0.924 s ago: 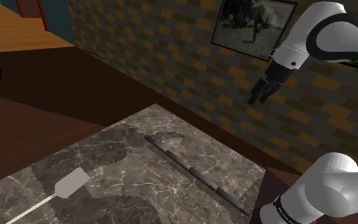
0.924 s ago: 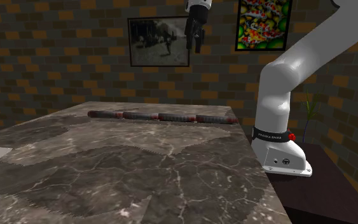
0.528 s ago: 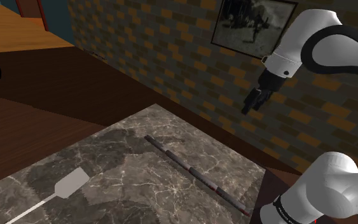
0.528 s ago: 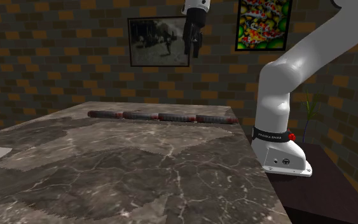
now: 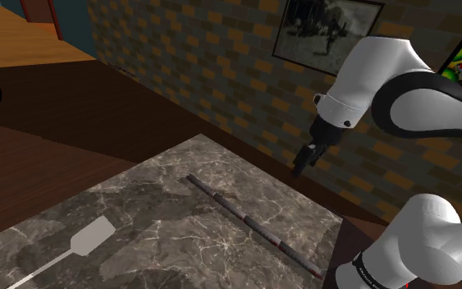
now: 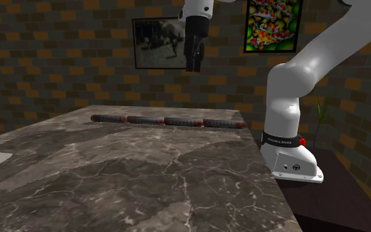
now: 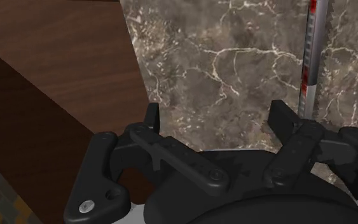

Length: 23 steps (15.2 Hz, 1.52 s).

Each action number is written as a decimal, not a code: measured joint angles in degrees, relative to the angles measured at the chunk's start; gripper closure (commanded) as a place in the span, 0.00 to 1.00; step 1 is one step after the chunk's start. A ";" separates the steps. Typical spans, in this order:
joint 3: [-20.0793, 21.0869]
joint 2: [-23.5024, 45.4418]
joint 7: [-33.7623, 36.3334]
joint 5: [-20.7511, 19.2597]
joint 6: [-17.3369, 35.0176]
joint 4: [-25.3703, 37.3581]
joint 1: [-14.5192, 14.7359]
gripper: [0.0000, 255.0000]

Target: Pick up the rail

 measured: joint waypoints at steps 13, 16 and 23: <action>18.05 9.50 10.02 6.64 9.85 -1.41 8.01 0.00; 19.51 10.46 10.61 7.31 12.13 -2.79 8.51 0.00; 21.24 12.55 10.86 8.19 17.17 -5.75 8.59 1.00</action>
